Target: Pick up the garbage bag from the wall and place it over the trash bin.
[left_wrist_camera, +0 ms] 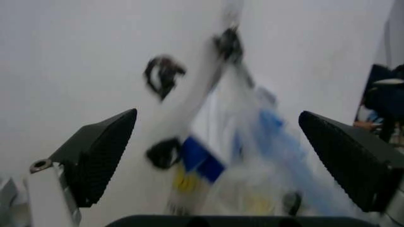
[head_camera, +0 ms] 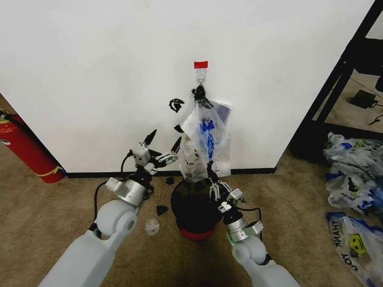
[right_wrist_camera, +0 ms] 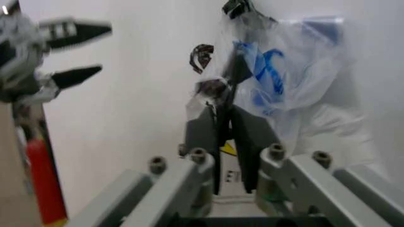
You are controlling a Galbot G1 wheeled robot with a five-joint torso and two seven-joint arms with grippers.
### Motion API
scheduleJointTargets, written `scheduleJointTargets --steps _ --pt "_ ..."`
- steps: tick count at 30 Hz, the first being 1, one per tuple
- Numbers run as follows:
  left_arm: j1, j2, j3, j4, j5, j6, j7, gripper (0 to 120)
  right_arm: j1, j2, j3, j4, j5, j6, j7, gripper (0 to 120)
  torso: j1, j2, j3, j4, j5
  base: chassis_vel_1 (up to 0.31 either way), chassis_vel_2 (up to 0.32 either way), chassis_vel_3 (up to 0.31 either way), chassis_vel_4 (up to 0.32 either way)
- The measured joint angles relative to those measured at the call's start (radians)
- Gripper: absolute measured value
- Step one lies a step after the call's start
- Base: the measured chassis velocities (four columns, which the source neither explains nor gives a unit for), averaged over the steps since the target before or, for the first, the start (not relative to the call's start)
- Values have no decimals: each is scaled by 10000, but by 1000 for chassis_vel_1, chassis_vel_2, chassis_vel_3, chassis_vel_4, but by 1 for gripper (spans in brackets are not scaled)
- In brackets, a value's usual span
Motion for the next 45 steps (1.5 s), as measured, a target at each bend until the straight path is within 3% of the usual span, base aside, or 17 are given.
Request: scheduleJointTargets --steps 4,5,6,7,9,12,18,21,23,26,27,30,35,39,45 --pt "1260 -168 -897 -196 395 -152 -28 100 -511 -1145 -149 971 -327 -483 29 30 -1 0 -1 -10 -4 0 0 0 0" --pt "1260 -168 -897 -196 395 -152 -28 100 -511 -1145 -149 971 -327 -483 29 30 -1 0 -1 -10 -4 0 0 0 0" --pt "1697 -191 -1282 -460 476 -236 -37 100 -408 -1536 -248 1090 -178 -688 -412 34 -2 1 -2 10 3 0 0 0 0" --pt "1875 -189 -1443 -587 500 -272 -76 100 -380 -1766 -232 1153 -92 -759 -777 38 -3 0 -2 15 15 0 0 0 0" --pt "2178 -125 -1727 -873 527 -318 -194 100 -362 -2416 12 1264 397 -814 -2056 48 -2 0 -1 -3 -5 0 0 0 0" --pt "2283 -95 -1786 -998 543 -319 -240 100 -286 -2677 147 1337 850 -830 -2607 54 -2 1 -2 -8 3 0 0 0 0" --pt "2642 -172 -1924 -1411 749 -239 -460 100 -77 -3499 1416 1868 2861 -1225 -5976 80 -2 1 -2 -2 0 0 0 0 0" --pt "2741 -199 -1993 -1545 803 -222 -516 100 7 -3839 1713 1985 2726 -1334 -5593 88 -2 1 -2 -9 1 0 0 0 0" --pt "2779 -283 -2043 -1653 842 -199 -567 100 515 -4028 1615 1986 1776 -1743 -3174 97 -2 1 -1 -10 2 0 0 0 0" --pt "2750 -409 -1907 -1716 866 -137 -599 100 1231 -4012 1304 1738 948 -2255 -1051 100 -1 0 0 12 4 0 0 0 0" --pt "2750 -409 -1907 -1716 866 -137 -599 100 1231 -4012 1304 1738 948 -2255 -1051 100 -1 0 0 12 4 0 0 0 0" --pt "2756 -505 -1699 -1730 927 -88 -566 100 1802 -3941 1229 1001 373 -2282 -771 100 -2 0 0 -12 0 0 0 0 0" --pt "3061 -550 -1861 -1867 1022 -107 -555 100 3034 -3818 964 -539 262 -2251 -1980 100 -1 0 0 2 3 0 0 0 0" --pt "3326 -546 -2102 -2023 1067 -159 -593 100 4304 -3632 869 -1998 1305 -2069 -4525 98 -1 0 0 0 2 0 0 0 0" --pt "3287 -610 -1978 -2134 1083 -225 -405 100 4711 -3414 920 -2510 1940 -1926 -5062 97 -1 0 1 6 3 0 0 0 0"
